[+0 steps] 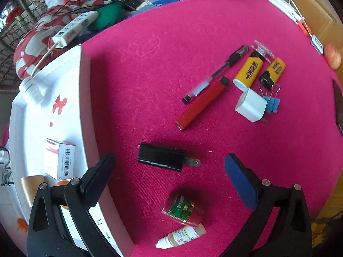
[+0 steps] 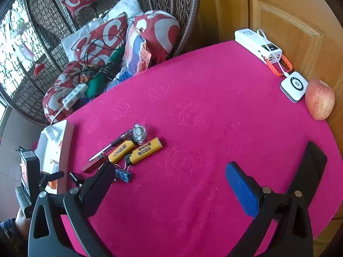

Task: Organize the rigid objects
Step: 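Move the left tool to the black charger plug and close on it, then grasp the yellow lighter with the right tool while the left tool lifts the plug, then carry the plug and lighter over the white tray and open both tools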

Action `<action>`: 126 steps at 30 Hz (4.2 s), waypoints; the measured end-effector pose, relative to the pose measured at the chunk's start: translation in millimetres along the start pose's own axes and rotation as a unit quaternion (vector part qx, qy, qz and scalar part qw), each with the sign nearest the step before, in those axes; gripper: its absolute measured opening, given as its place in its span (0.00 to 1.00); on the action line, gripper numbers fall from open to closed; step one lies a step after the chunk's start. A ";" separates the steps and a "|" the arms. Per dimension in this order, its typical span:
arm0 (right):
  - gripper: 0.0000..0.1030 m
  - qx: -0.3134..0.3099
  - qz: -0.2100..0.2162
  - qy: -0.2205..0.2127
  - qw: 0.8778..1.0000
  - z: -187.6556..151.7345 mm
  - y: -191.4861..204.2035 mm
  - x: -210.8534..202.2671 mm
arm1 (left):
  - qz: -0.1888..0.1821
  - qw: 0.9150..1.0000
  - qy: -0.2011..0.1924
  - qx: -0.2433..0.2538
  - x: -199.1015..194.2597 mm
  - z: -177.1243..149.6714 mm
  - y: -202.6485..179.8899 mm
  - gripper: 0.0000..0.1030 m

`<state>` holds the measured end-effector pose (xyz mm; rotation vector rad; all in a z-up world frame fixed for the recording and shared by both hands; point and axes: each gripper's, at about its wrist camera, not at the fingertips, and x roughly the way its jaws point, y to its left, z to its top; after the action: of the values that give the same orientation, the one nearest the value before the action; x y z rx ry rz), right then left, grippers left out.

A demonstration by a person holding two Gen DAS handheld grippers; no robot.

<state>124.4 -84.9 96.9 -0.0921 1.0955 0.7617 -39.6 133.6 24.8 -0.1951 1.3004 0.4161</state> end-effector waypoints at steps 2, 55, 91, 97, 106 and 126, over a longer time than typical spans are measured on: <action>1.00 -0.015 -0.005 0.011 1.000 1.3 2.3 9.3 | 0.002 1.000 0.004 0.003 2.9 -0.1 -1.2 0.74; 0.78 -0.110 0.051 -0.169 0.978 46.5 65.0 -112.1 | -0.061 0.962 -0.234 -0.128 -183.7 8.2 43.8 0.57; 0.78 -0.163 0.210 -0.372 0.890 36.2 218.8 -278.4 | 0.050 0.823 -0.506 -0.253 -422.2 -162.2 217.2 0.57; 0.78 -0.172 0.217 -0.354 0.893 30.3 241.6 -269.4 | 0.047 0.825 -0.499 -0.260 -416.6 -173.8 234.0 0.57; 0.78 -0.184 0.225 -0.326 0.899 16.0 284.9 -253.5 | 0.037 0.832 -0.489 -0.259 -410.2 -189.7 265.6 0.57; 0.78 -0.224 0.160 -0.086 0.958 -24.6 383.8 -49.8 | -0.073 0.942 -0.253 -0.209 -221.4 -95.8 329.8 0.57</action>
<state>-135.4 166.0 238.1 -0.2315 0.7635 1.2796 -304.0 356.8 242.2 -0.5044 0.6743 0.5688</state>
